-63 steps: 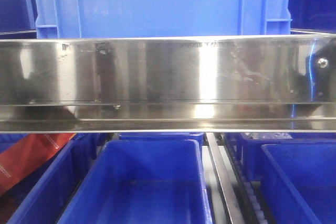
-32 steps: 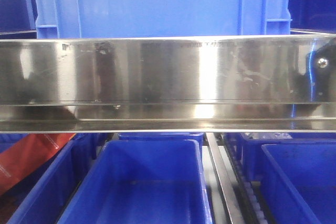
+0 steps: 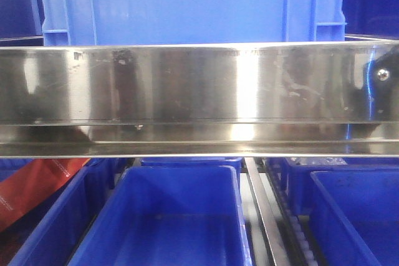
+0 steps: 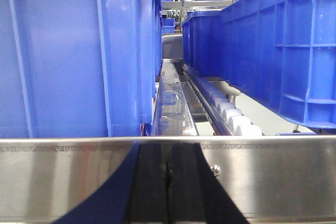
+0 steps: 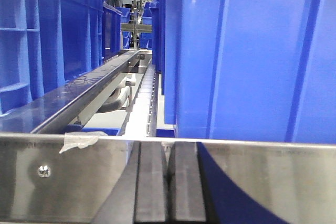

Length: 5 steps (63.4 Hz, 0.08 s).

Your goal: Place valve from conveyor to right shelf box

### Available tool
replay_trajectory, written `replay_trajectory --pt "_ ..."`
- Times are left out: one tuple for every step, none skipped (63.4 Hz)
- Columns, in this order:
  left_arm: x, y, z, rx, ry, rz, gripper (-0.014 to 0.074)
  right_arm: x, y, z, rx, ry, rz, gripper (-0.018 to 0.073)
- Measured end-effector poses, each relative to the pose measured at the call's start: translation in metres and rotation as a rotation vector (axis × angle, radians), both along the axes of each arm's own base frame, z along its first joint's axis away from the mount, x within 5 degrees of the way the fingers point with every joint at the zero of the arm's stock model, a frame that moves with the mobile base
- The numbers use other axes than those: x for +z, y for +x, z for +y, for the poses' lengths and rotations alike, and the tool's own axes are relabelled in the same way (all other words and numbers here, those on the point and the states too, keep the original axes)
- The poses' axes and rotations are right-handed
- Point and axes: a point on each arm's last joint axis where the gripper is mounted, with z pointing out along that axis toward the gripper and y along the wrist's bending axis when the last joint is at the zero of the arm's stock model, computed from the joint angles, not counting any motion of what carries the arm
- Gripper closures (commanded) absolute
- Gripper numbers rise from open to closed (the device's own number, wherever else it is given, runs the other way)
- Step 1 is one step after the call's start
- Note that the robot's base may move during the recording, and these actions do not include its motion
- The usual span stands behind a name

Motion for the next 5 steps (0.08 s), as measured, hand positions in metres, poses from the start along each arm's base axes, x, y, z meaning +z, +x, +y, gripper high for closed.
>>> replay_trajectory --pt "0.0 0.0 0.0 0.0 0.0 0.0 0.0708 0.0 0.0 0.0 0.0 0.0 0.0 0.0721" --pt "0.0 0.0 0.0 0.0 0.0 0.0 0.0708 0.0 0.0 0.0 0.0 0.0 0.0 0.0721" --pt "0.0 0.0 0.0 0.0 0.0 0.0 0.0708 0.0 0.0 0.0 0.0 0.0 0.0 0.0721" --pt "0.0 0.0 0.0 0.0 0.0 0.0 0.0708 0.0 0.0 0.0 0.0 0.0 0.0 0.0721" --pt "0.0 0.0 0.0 0.0 0.0 0.0 0.0708 0.0 0.0 0.0 0.0 0.0 0.0 0.0721"
